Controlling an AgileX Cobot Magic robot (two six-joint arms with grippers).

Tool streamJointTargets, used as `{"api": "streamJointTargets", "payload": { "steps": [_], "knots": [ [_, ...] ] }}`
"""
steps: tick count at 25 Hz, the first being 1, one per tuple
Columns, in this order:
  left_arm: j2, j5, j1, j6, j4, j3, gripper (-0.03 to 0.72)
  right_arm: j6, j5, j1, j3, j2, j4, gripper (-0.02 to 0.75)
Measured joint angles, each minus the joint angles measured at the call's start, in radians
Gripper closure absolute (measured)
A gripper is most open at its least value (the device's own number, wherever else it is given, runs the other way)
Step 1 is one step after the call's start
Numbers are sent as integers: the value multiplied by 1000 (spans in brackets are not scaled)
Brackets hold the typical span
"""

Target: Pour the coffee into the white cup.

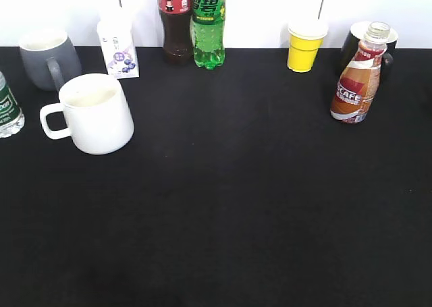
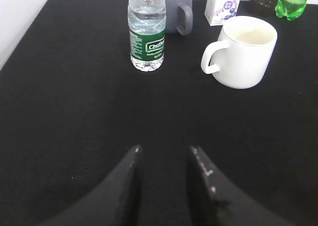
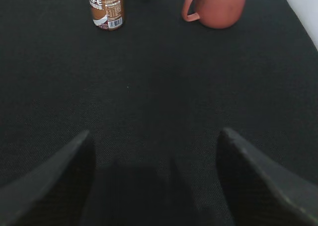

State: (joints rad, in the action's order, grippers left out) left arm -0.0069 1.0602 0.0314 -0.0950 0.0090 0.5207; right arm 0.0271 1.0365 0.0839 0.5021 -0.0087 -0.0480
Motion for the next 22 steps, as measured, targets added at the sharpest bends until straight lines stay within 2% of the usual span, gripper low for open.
{"api": "streamJointTargets", "payload": {
  "steps": [11,13,14,16,17,20,22],
  "knots": [
    [0,0,0,0,0,0,455,0,0,0,0,0,0,162],
    [0,0,0,0,0,0,435,0,0,0,0,0,0,162],
    [0,0,0,0,0,0,391,0,0,0,0,0,0,162],
    [51,-11,0,0,0,10,223,0,0,0,0,0,0,162],
    [104,-40,0,0,0,31,162,0,0,0,0,0,0,162],
    [389,-216,0,11,-9,130,129,0,0,0,0,0,0,162],
    [568,-432,0,80,-77,162,128,0,0,0,0,0,0,162]
  ]
}}
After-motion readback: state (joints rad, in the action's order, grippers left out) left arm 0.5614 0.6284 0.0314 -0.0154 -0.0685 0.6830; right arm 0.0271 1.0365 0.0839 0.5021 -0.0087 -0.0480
